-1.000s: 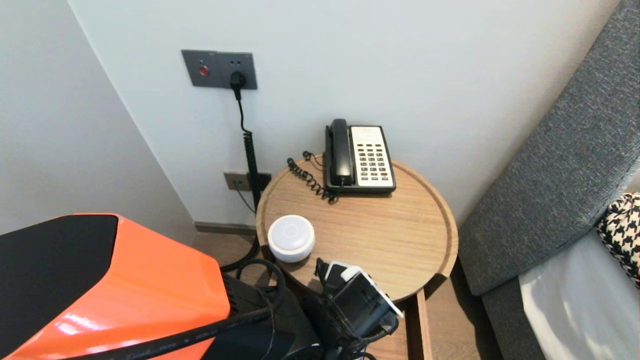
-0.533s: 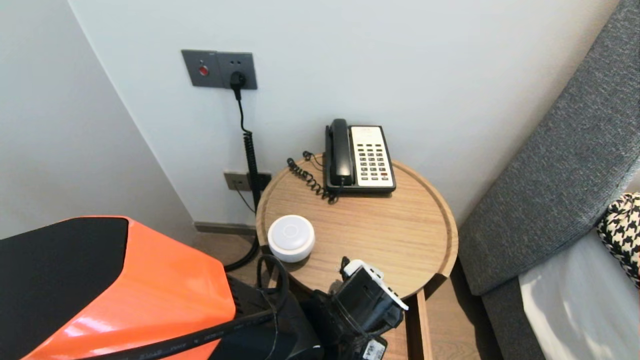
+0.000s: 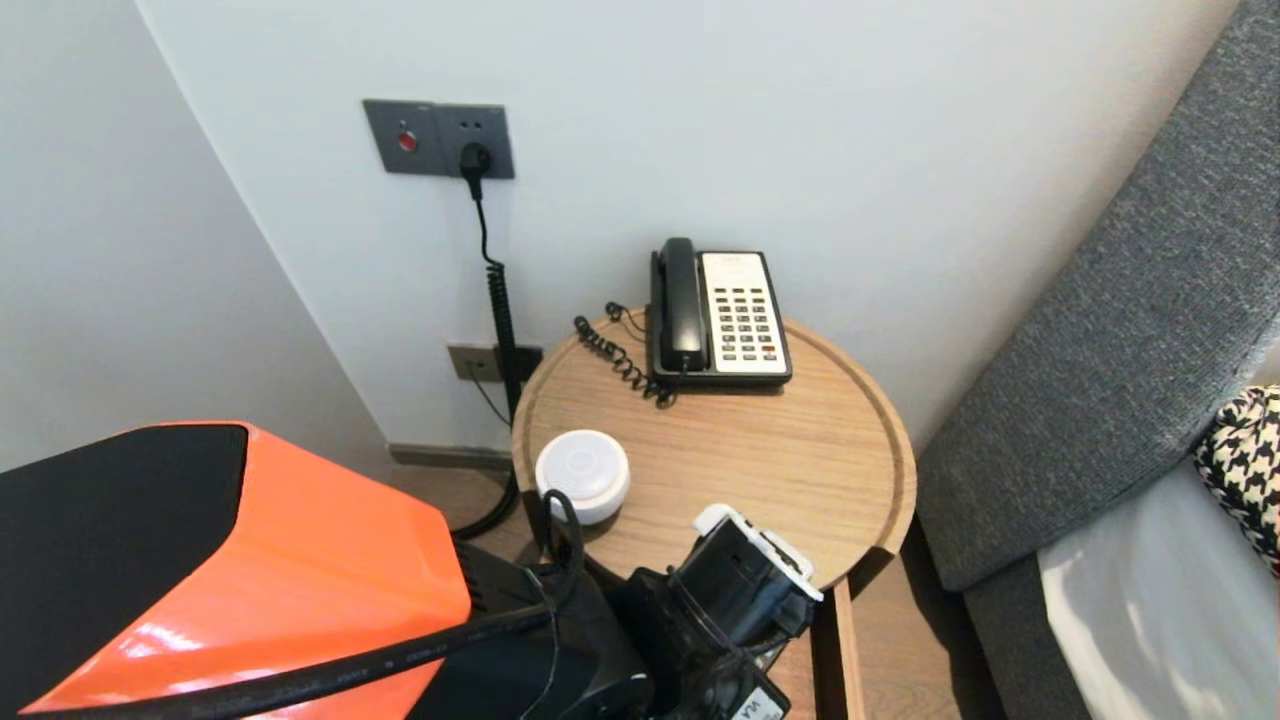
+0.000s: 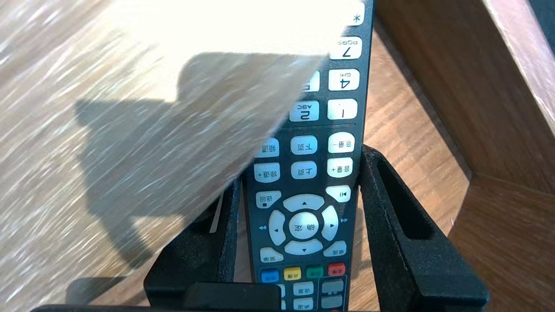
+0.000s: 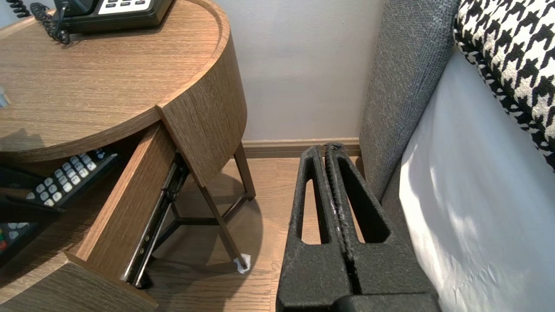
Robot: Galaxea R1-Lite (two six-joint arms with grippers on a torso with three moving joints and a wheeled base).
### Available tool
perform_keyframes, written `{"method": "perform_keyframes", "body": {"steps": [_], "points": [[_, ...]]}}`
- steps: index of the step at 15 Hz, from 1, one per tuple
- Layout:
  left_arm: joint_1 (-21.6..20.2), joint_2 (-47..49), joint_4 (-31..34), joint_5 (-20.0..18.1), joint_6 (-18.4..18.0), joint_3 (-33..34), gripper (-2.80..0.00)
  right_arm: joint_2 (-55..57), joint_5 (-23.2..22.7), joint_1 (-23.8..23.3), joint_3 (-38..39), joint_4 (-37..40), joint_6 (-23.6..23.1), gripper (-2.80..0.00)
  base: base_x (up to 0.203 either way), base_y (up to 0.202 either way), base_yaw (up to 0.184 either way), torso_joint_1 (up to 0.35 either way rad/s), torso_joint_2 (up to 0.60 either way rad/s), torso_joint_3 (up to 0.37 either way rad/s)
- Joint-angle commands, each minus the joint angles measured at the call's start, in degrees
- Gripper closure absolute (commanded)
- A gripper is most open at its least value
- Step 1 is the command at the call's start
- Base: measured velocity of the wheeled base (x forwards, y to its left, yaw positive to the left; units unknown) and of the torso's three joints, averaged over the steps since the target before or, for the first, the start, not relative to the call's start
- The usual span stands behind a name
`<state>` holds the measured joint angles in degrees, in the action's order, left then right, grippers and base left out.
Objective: Take the remote control out of the drawer one by one and place them on the table
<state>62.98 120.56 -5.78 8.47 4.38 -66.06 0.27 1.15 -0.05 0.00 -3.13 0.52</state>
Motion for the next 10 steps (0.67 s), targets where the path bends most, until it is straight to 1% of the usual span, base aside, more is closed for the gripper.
{"method": "perform_keyframes", "body": {"steps": [1, 5, 10], "points": [[-0.05, -0.61, -0.02, -1.45, -1.96, 0.16, 0.0, 0.08, 0.0, 0.03, 1.49, -0.03, 0.0, 0.0, 0.0, 0.0, 0.0, 0.0, 0.0, 0.0], [0.04, -0.86, 0.07, -1.61, -5.96, 2.87, 0.0, 0.08, 0.0, 0.03, 1.47, -0.03, 0.0, 0.0, 0.0, 0.0, 0.0, 0.0, 0.0, 0.0], [0.04, -2.63, 0.02, -2.6, -8.95, 5.12, 0.0, 0.08, 0.0, 0.05, 1.49, -0.03, 0.0, 0.0, 0.0, 0.0, 0.0, 0.0, 0.0, 0.0]]}}
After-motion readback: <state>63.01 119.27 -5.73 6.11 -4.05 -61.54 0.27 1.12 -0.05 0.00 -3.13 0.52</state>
